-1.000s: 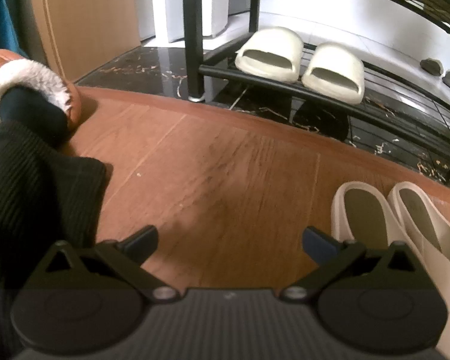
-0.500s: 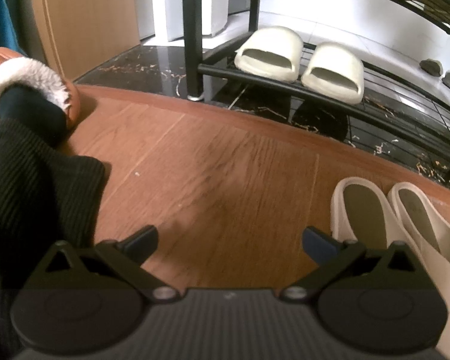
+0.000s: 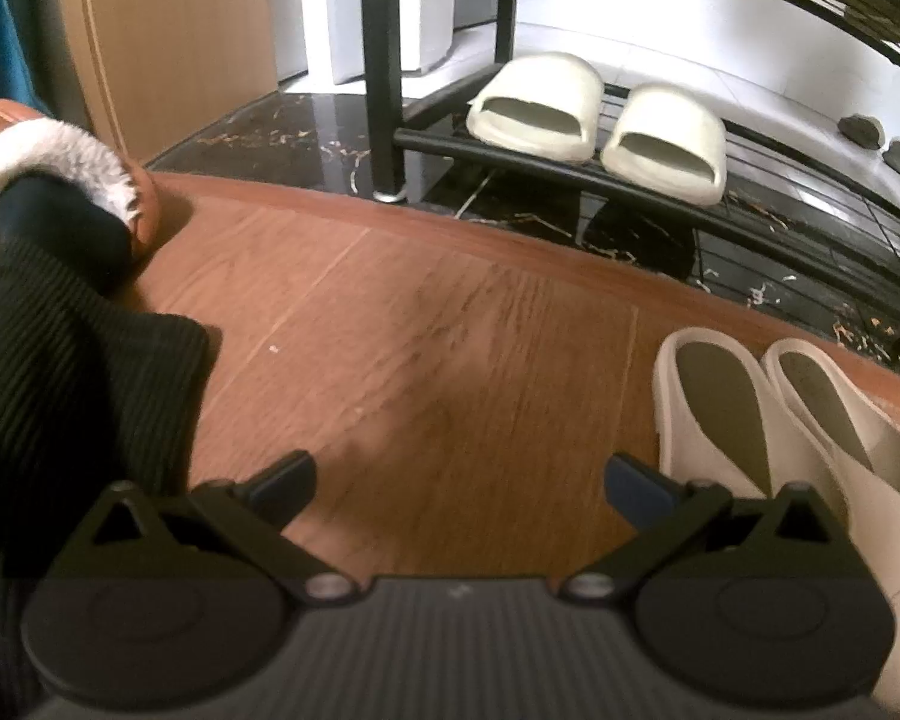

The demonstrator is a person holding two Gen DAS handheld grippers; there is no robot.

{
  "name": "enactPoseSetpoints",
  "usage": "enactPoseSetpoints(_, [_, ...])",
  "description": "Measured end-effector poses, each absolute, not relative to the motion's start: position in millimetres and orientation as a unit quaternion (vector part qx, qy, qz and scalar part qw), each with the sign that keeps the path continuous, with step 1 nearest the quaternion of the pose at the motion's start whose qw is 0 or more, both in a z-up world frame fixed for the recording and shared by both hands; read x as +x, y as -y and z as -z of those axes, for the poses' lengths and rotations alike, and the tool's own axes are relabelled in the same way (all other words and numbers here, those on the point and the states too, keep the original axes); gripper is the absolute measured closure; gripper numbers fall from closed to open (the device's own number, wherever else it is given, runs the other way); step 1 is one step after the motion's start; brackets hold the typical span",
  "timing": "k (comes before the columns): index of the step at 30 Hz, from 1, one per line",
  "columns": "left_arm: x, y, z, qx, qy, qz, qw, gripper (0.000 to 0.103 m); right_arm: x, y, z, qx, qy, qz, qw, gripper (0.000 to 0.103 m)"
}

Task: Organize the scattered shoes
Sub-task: 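Carry the pale canvas shoe pair onto the lower rack shelf with the right tool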

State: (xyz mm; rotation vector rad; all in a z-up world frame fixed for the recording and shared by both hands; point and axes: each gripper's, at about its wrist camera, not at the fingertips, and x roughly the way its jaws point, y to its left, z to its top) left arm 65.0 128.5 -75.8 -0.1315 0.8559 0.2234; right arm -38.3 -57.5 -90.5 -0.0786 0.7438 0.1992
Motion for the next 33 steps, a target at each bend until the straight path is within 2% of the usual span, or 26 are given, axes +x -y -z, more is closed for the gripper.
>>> enactPoseSetpoints(3, [65, -128, 76, -0.062, -0.412, -0.11, 0.902, 0.001, -39, 60, 82, -0.032, -0.351, -0.107, 0.93, 0.045])
enactPoseSetpoints(4, [66, -128, 76, -0.058, -0.411, -0.111, 0.903, 0.001, -39, 61, 77, -0.029, -0.346, -0.114, 0.931, 0.059])
enactPoseSetpoints(5, [65, -128, 75, -0.055, -0.408, -0.115, 0.904, 0.001, -38, 62, 73, -0.026, -0.342, -0.12, 0.932, 0.065])
enactPoseSetpoints(15, [59, -142, 64, -0.076, -0.374, -0.154, 0.911, 0.001, -41, 81, 38, 0.008, -0.293, -0.121, 0.948, 0.069])
enactPoseSetpoints(26, [58, -151, 62, -0.102, -0.368, -0.166, 0.909, 0.001, -33, 123, -20, 0.122, -0.248, -0.094, 0.957, 0.069])
enactPoseSetpoints(33, [56, -149, 59, -0.105, -0.364, -0.162, 0.911, 0.0, -20, 144, -50, 0.11, -0.163, -0.052, 0.979, 0.069])
